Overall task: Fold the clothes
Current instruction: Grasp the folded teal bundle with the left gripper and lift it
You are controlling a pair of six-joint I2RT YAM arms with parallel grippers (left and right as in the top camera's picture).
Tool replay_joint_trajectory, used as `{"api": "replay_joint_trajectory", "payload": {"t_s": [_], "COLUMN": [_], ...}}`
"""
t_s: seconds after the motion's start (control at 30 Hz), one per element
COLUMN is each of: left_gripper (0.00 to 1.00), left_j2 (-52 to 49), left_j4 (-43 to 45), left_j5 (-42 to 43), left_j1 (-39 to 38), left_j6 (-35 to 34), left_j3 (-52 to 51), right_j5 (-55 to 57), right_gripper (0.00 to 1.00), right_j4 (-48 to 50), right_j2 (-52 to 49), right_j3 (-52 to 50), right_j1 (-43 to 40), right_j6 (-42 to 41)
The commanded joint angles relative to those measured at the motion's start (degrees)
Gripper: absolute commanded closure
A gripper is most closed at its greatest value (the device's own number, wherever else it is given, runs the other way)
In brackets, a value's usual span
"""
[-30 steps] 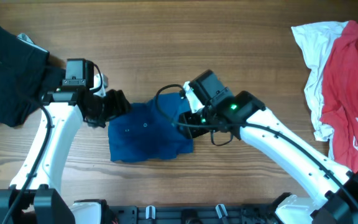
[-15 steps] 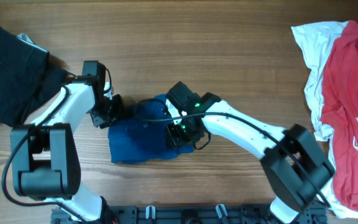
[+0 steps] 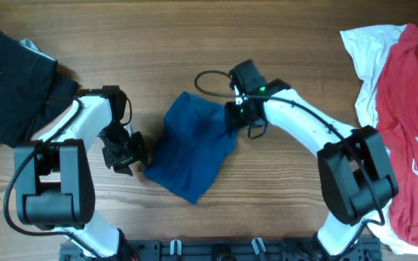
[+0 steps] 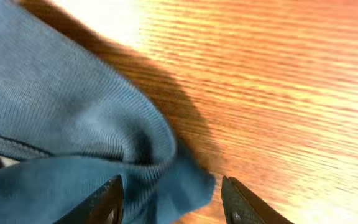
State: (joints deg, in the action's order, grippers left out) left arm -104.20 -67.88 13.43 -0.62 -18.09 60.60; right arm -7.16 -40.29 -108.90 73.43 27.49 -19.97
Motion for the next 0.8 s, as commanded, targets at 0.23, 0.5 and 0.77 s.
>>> {"api": "replay_joint_trajectory", "payload": {"t_s": [0.23, 0.5, 0.77], "left_gripper": [0.25, 0.0, 0.01], "left_j2": [17.6, 9.6, -4.8], "left_j4": [15.0, 30.6, 36.5], "left_j5": [3.7, 22.4, 24.7], "left_j1": [0.1, -0.5, -2.7], "left_j6": [1.4, 18.9, 20.9], "left_j3": [-0.3, -0.3, -0.3], "right_j5": [4.6, 4.2, 4.2], "right_gripper": [0.44, 0.41, 0.41], "right_j4": [-9.5, -12.9, -14.7], "right_j2": [18.1, 19.4, 19.4], "right_j3": [3.8, 3.7, 3.7], "right_j1": [0.6, 0.6, 0.6], "right_j6": [1.5, -1.2, -1.2]}}
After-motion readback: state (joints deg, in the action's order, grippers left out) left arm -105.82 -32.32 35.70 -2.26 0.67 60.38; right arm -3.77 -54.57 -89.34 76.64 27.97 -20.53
